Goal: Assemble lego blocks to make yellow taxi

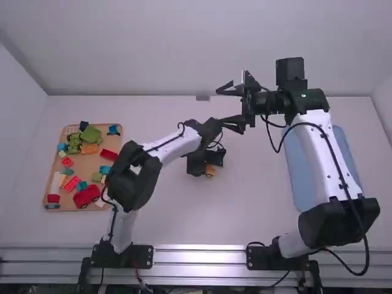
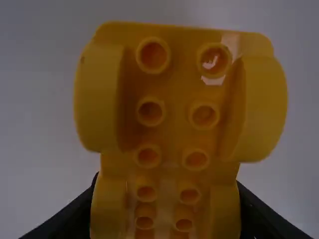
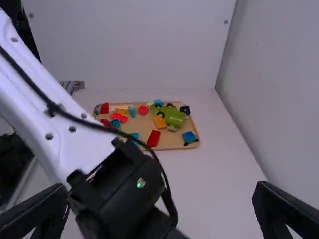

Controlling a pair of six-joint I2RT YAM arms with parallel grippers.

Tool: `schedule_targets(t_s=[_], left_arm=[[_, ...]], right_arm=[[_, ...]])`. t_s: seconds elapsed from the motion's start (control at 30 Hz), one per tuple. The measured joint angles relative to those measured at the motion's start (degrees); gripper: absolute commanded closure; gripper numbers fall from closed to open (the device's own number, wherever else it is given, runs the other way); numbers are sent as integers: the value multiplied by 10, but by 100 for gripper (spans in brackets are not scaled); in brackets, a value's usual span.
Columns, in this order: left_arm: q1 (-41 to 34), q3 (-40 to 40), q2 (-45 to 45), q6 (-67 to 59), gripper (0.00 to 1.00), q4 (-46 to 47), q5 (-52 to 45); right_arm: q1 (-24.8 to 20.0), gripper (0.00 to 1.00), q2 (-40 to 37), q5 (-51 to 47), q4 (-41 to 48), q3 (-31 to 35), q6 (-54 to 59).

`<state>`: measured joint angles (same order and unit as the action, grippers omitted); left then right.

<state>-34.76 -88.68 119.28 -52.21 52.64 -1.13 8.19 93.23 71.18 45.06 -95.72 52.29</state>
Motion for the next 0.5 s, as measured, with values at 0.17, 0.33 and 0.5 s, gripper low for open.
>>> schedule_targets(t_s=[0.17, 0.33, 0.5], left_arm=[[-6, 33, 0, 10, 97, 1, -40], [-7, 65, 0, 38, 98, -50, -66], [-8, 103, -4, 92, 31, -130, -43]], right_arm=[[0, 1, 0, 0, 0, 0, 1], [0, 1, 0, 0, 1, 0, 3], [5, 1, 0, 0, 1, 0, 3]])
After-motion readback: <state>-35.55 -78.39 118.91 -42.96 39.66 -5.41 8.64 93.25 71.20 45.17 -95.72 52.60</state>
